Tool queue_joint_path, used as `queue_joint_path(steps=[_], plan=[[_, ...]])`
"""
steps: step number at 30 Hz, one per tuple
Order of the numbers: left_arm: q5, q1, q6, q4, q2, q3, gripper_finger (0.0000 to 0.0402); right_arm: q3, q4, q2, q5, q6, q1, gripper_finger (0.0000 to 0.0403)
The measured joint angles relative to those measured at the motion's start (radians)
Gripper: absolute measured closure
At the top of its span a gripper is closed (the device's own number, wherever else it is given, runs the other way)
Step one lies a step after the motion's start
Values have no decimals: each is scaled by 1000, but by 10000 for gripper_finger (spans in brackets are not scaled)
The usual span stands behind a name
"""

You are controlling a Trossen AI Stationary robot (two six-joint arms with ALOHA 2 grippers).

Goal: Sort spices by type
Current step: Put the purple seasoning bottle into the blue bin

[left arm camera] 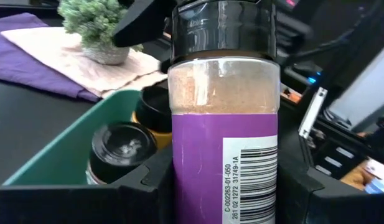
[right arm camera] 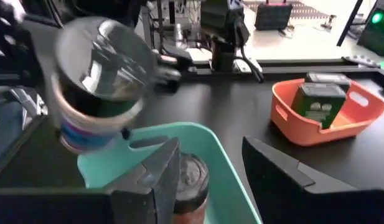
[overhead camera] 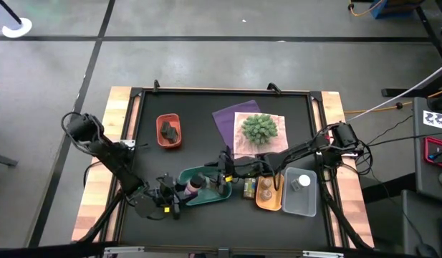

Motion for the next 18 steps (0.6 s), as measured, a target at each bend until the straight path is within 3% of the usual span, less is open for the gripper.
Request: queue_joint_path(steps=[18], plan=[[-32, 14, 12, -1, 0, 0, 236, 0, 73, 0, -47, 51, 38, 230]])
